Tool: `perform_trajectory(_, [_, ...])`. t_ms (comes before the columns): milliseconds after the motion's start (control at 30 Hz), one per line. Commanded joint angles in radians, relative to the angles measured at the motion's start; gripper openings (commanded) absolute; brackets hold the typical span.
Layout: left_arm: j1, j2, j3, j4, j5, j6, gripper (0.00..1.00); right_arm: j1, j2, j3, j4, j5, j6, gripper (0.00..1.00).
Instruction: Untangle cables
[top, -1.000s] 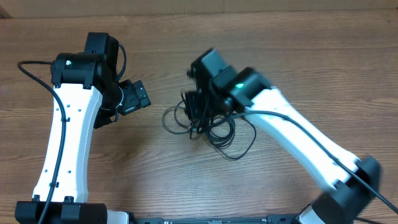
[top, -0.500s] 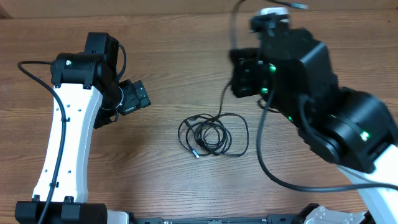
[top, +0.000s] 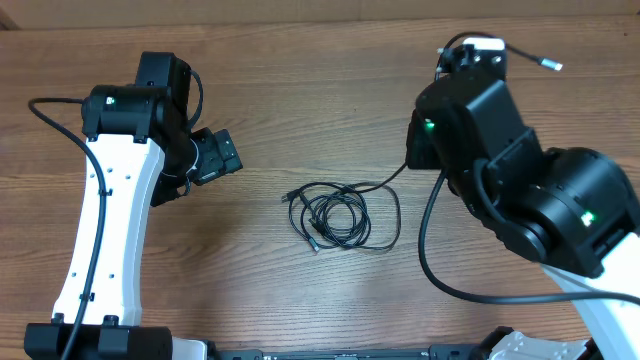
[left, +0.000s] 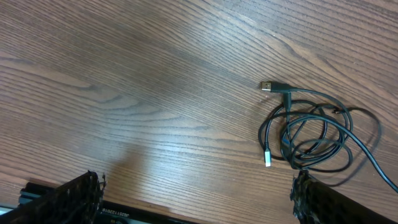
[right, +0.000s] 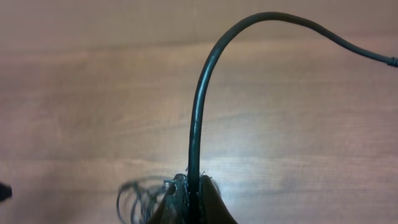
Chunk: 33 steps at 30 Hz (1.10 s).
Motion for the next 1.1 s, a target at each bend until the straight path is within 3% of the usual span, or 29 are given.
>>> perform_trajectory(0, [0.004, 0.007, 0.006, 0.001, -0.011, 0.008, 1.00, -0.006, 0.032, 0.010, -0.021, -0.068, 0.022, 0.04])
perform_trajectory(267, [0.004, 0.007, 0.006, 0.002, 0.014, 0.007, 1.00, -0.018, 0.091, 0.010, -0.062, -0.132, 0.037, 0.04])
perform_trajectory(300, [0.004, 0.007, 0.006, 0.002, 0.018, 0.007, 1.00, -0.026, 0.095, 0.010, -0.064, -0.145, 0.037, 0.11])
perform_trajectory(333, [0.004, 0.007, 0.006, 0.002, 0.020, 0.008, 1.00, -0.035, 0.099, 0.010, -0.068, -0.159, 0.037, 0.34])
perform_trajectory(367, [0.004, 0.007, 0.006, 0.002, 0.020, 0.008, 1.00, -0.045, 0.101, 0.010, -0.072, -0.172, 0.037, 0.39])
perform_trajectory(467, [0.004, 0.007, 0.006, 0.017, 0.037, -0.019, 0.99, -0.095, 0.103, 0.010, -0.080, -0.235, 0.037, 0.40])
perform_trajectory(633, [0.004, 0.007, 0.006, -0.010, 0.227, -0.043, 1.00, -0.208, 0.103, 0.010, -0.098, -0.351, 0.037, 0.63])
perform_trajectory(767, [-0.023, 0.007, 0.006, -0.003, 0.404, 0.164, 0.90, -0.286, 0.104, 0.009, -0.137, -0.370, 0.037, 0.87])
perform_trajectory(833, [-0.066, 0.007, 0.003, -0.011, 0.373, 0.206, 0.88, -0.306, 0.104, 0.004, -0.148, -0.376, 0.037, 1.00])
perform_trajectory(1067, [-0.208, 0.007, -0.049, 0.019, 0.165, 0.093, 0.81, -0.309, 0.108, -0.026, -0.147, -0.385, 0.037, 1.00])
